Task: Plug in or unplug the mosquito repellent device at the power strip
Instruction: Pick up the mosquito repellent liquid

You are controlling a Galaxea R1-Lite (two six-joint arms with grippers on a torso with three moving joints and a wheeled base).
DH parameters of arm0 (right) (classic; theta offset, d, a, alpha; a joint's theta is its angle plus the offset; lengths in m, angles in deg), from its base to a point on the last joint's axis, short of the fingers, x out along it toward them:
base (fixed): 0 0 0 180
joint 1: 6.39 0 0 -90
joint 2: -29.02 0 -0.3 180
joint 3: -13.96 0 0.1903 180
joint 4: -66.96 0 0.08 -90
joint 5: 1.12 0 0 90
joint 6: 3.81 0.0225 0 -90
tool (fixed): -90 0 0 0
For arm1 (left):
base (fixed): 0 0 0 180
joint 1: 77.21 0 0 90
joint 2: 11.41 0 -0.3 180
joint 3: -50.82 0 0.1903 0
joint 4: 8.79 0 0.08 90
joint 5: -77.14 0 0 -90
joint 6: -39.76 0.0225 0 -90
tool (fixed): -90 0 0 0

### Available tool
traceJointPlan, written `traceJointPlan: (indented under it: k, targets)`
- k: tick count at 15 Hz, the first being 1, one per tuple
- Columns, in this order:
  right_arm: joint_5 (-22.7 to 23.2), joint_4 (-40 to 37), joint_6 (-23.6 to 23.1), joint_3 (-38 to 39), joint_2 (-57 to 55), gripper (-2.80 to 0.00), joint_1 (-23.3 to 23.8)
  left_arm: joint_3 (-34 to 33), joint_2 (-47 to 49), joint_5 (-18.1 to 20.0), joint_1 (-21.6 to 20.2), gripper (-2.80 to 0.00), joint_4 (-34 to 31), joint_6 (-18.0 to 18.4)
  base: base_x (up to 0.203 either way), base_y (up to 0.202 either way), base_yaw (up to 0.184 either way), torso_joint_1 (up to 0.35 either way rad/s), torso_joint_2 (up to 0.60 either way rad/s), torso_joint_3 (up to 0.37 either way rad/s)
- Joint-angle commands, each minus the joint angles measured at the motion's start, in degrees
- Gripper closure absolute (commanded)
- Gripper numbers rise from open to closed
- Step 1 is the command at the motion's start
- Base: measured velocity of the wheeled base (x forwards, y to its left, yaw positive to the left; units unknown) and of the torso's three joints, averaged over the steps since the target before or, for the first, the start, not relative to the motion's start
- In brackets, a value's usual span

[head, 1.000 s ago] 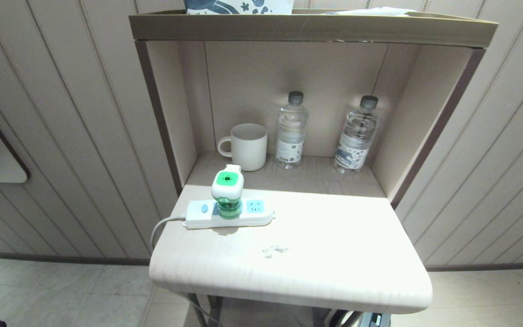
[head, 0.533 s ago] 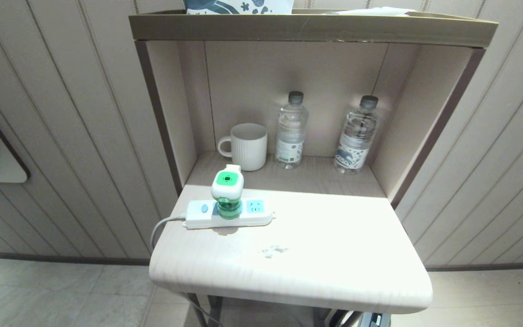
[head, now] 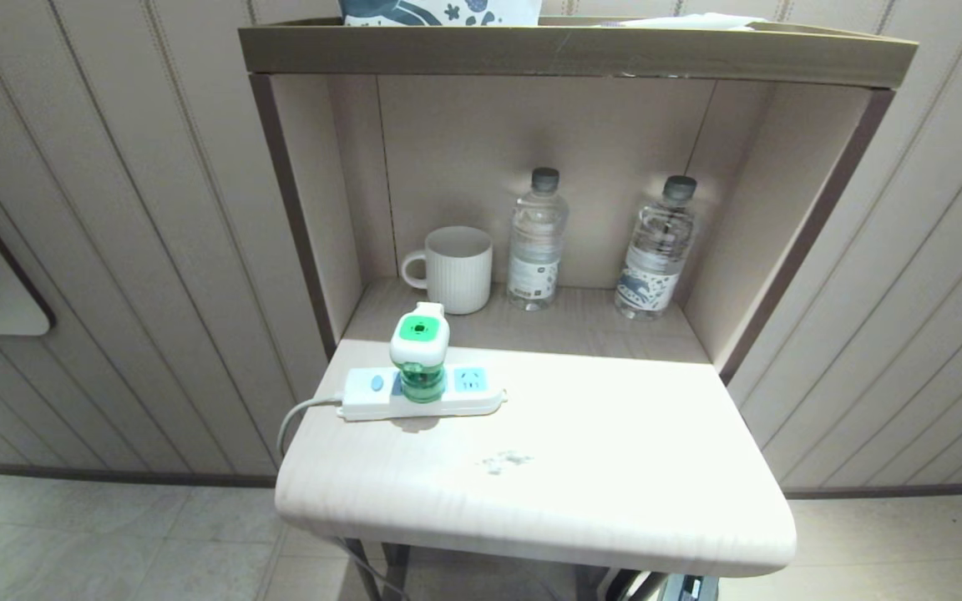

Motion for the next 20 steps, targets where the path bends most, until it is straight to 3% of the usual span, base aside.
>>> traceJointPlan:
  k: [1,2,3,6,12,20]
  targets:
    - [0.03,0.01,-0.02,0.01,-0.04,0.00,-0.01,0.01,-1.07,4.12,-7.89,0.00,-0.54,0.57,0.000,0.000,0.000,0.000,0.00,0.000]
    - [0.03,0.01,-0.02,0.01,-0.04,0.00,-0.01,0.25,-4.32,6.75,-12.45,0.00,-2.53,1.59,0.000,0.000,0.000,0.000,0.00,0.000]
    - [0.03,0.01,-0.02,0.01,0.03,0.00,-0.01,0.69,-9.03,8.25,-14.30,0.00,-5.18,2.91,0.000,0.000,0.000,0.000,0.00,0.000]
    - [0.03,0.01,-0.02,0.01,-0.04,0.00,-0.01,0.00,-15.35,9.89,-14.51,0.00,-7.36,5.67,0.000,0.000,0.000,0.000,0.00,0.000]
    - [0.03,0.01,-0.02,0.01,-0.04,0.00,-0.01,0.00,-15.35,6.63,-14.51,0.00,-8.45,-3.22,0.000,0.000,0.000,0.000,0.00,0.000]
    - [0.04,0.01,-0.02,0.01,-0.04,0.00,-0.03,0.00,-15.35,6.76,-14.51,0.00,-8.59,-1.52,0.000,0.000,0.000,0.000,0.00,0.000]
